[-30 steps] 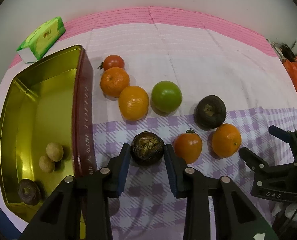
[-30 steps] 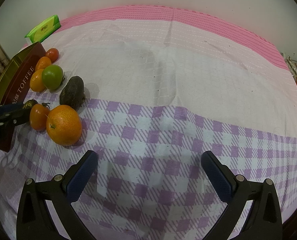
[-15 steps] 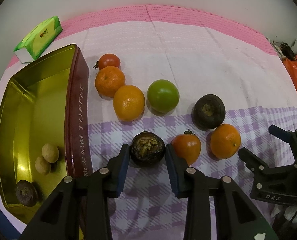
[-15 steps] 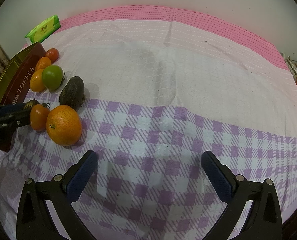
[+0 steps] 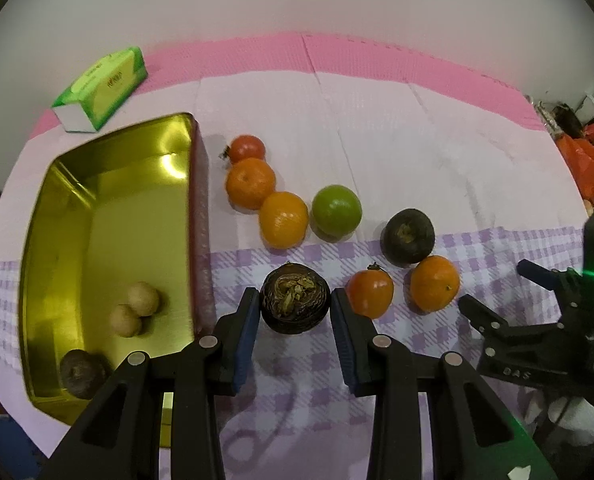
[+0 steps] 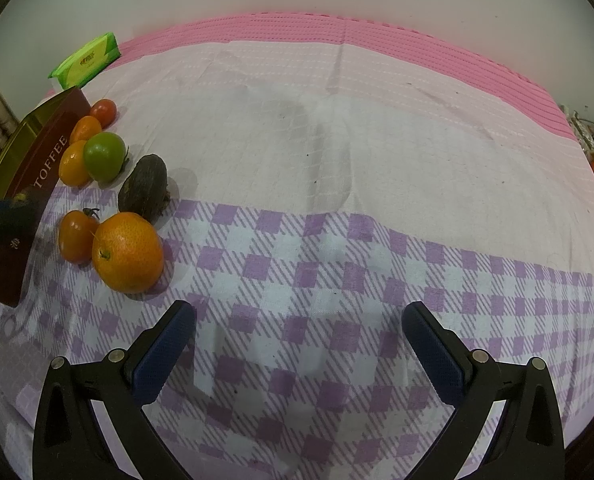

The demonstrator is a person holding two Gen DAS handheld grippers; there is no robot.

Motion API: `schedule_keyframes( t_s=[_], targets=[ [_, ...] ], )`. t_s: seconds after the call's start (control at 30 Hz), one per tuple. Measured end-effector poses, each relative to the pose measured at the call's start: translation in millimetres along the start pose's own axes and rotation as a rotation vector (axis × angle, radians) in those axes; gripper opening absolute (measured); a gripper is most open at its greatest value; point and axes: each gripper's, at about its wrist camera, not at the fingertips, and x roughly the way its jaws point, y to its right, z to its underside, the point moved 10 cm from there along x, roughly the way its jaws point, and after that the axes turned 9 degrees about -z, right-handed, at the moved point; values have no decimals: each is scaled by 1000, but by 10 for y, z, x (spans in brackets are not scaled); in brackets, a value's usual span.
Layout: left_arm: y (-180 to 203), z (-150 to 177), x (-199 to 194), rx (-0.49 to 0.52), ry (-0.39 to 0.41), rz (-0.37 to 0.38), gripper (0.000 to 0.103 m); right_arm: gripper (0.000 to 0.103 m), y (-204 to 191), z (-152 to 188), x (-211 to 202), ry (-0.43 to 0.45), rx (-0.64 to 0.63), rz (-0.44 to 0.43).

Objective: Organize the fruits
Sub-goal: 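Lift the dark brown fruit with the left gripper over the tray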

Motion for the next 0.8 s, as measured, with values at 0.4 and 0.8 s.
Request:
schedule_keyframes(
  t_s=[0.4, 0.8],
  targets=[
    [-688, 122, -183, -72, 20, -72, 32, 103, 11, -7, -6, 12, 4, 1],
    [-1355, 408, 37, -164, -52, -134, 32, 103, 12, -18, 0, 20, 14, 6]
  ],
)
